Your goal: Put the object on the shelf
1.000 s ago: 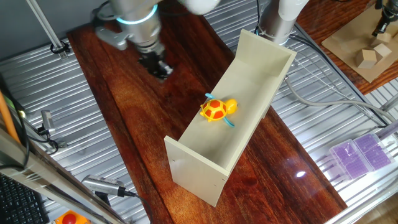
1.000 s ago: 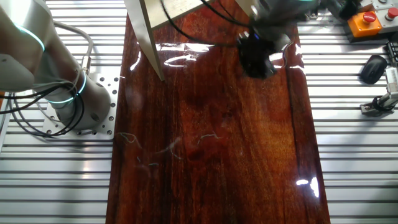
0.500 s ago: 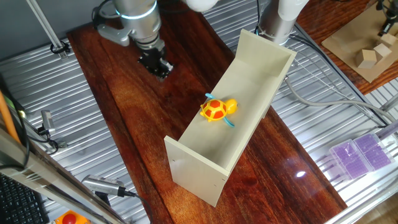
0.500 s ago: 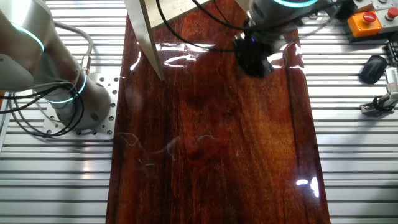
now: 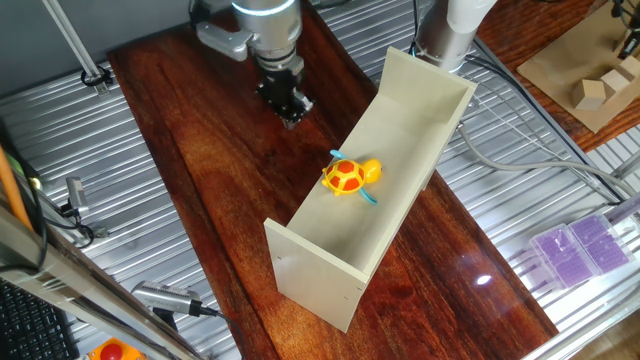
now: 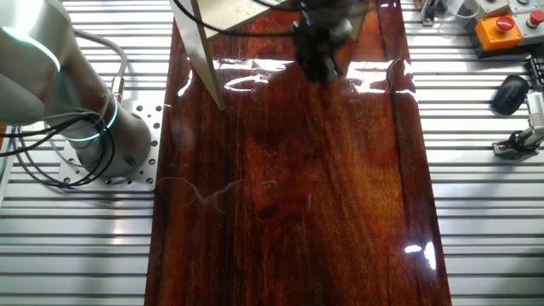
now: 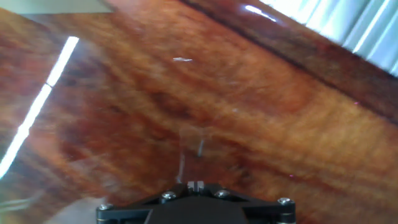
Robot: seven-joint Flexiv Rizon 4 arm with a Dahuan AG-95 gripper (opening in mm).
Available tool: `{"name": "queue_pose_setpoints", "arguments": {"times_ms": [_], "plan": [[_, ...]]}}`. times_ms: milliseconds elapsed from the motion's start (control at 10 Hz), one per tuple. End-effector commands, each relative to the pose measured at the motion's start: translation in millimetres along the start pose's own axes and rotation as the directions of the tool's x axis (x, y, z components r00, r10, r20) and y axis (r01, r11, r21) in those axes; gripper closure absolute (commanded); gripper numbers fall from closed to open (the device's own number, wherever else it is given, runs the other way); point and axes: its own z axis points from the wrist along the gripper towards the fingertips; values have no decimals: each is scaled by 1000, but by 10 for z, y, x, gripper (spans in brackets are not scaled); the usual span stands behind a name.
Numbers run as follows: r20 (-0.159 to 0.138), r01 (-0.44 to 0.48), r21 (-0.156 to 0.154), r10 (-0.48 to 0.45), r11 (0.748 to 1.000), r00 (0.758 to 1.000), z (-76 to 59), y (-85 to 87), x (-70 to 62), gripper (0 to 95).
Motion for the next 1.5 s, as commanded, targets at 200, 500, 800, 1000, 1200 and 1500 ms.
{"name": "queue_pose_setpoints", "arguments": {"times_ms": [200,500,800,1000,1200,1500], "plan": [[10,96,7,-96,995,995,234,-642,-145,950],[42,176,5,-176,984,983,254,-683,-158,950],[22,115,11,-115,993,993,254,-683,-158,950],[2,107,21,-107,994,994,254,-683,-158,950],[-3,111,18,-111,994,994,382,-756,-193,950],[-1,150,19,-150,989,989,641,-875,-236,950]]}}
